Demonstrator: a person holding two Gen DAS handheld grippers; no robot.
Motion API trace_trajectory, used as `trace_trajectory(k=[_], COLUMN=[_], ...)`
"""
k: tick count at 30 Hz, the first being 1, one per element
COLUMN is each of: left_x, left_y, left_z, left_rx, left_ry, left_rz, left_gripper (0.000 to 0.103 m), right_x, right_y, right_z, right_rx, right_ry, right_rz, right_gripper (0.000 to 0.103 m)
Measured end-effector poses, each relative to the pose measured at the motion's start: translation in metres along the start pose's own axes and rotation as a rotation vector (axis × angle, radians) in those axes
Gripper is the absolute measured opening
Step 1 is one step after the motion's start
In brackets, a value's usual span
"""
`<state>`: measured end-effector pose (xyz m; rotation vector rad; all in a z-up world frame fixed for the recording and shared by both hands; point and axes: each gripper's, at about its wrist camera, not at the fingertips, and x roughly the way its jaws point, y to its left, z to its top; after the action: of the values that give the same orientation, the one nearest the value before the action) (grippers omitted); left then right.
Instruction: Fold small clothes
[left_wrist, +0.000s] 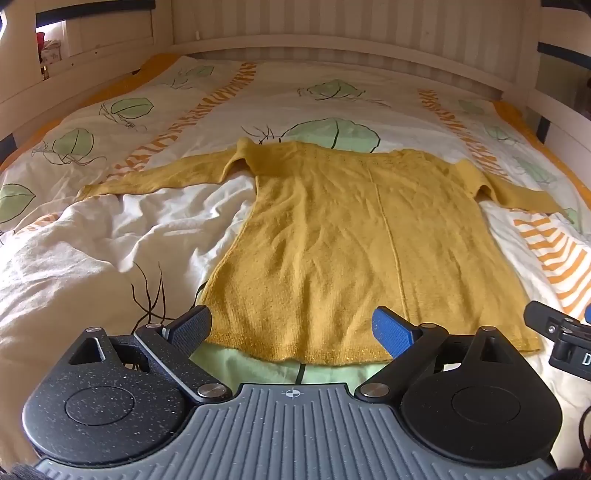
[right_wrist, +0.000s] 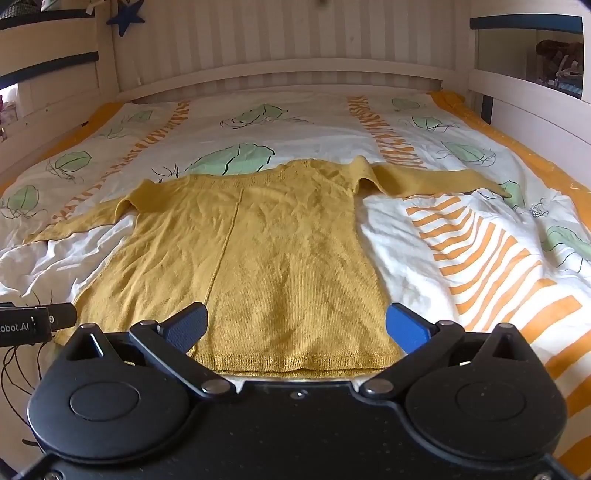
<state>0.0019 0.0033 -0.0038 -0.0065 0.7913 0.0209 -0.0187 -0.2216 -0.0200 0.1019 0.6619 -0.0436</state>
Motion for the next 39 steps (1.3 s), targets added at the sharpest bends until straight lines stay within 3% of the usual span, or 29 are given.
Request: trace_trajectory(k=[39], left_x=[0.0046], left_y=[-0.0071], left_z=[-0.0015], left_rx=[0.011], left_ry=[0.007], left_rz=[0.0], left_gripper=[0.095], right_x=[0.0037], right_y=[0.0038], right_z=[-0.0014], right_rx=[-0.003], right_ry=[0.017], right_rz=[0.02], right_gripper=[0.102])
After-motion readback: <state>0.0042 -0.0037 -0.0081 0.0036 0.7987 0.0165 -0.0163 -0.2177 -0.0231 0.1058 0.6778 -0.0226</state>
